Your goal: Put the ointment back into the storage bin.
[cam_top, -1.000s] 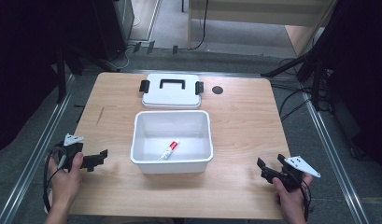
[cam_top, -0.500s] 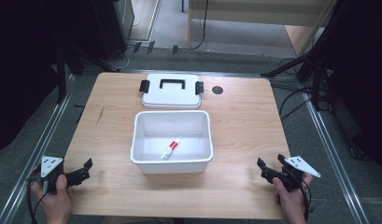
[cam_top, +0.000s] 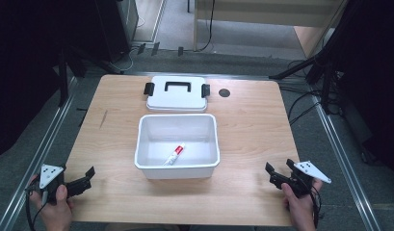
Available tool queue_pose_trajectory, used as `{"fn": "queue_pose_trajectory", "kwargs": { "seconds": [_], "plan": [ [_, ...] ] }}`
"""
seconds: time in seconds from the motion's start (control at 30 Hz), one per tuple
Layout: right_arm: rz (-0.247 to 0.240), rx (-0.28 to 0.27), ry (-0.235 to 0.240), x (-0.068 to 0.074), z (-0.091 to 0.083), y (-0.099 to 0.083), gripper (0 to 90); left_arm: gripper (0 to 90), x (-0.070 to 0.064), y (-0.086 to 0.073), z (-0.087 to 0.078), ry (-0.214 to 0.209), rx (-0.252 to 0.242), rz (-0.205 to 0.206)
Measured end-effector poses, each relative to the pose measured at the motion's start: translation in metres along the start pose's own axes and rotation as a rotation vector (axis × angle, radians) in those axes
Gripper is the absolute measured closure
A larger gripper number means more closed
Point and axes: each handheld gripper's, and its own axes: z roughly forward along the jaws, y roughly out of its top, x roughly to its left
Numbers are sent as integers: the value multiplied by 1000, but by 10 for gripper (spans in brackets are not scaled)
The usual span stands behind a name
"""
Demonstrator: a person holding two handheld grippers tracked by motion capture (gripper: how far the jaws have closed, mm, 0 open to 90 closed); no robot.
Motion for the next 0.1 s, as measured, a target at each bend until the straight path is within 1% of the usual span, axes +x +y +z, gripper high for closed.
{"fn": "queue_pose_trajectory", "kwargs": {
  "seconds": [0.1],
  "plan": [
    [3,2,2,0,0,0,127,0,0,0,1,-47,9,10]
  ]
}}
